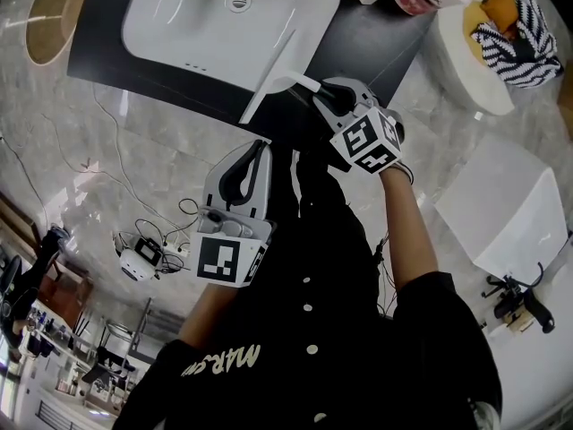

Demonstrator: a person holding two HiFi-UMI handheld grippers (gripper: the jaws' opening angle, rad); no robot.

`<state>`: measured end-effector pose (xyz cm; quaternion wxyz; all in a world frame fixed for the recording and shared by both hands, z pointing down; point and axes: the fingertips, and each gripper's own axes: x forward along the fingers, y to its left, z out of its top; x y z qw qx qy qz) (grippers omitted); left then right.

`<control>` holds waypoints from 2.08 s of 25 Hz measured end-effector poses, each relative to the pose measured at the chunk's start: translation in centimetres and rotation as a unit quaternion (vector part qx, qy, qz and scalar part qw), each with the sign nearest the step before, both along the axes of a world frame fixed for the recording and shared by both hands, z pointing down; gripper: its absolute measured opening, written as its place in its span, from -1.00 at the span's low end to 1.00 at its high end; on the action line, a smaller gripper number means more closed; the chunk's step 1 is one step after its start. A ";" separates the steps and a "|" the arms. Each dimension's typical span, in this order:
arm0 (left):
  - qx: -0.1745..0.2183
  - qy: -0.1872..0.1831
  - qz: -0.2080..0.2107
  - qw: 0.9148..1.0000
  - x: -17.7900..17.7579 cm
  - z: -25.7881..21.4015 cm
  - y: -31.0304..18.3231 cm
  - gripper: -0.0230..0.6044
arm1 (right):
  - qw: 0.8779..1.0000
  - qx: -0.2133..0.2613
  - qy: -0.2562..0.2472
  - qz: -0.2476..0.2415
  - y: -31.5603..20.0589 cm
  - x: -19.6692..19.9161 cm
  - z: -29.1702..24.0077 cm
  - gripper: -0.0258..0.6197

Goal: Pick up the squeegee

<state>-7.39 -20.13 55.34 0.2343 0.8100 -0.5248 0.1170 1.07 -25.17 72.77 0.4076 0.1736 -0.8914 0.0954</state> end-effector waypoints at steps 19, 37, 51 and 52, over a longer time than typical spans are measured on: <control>0.061 0.011 0.019 0.998 0.2 -6.4 -2.3 -0.86 | 0.992 0.079 -0.059 0.077 -4.1 0.7 -11.2 -0.63; 0.163 0.004 0.063 0.985 2.3 -15.1 -6.2 -0.86 | 0.950 0.176 -0.188 0.174 -7.0 3.7 -28.3 -0.63; 0.237 -0.016 0.067 0.969 2.7 -20.9 -10.6 -0.86 | 0.891 0.266 -0.262 0.257 -7.7 8.5 -37.6 -0.63; 0.239 -0.019 0.062 0.969 2.6 -21.2 -11.0 -0.86 | 0.887 0.271 -0.266 0.264 -7.7 9.0 -38.0 -0.63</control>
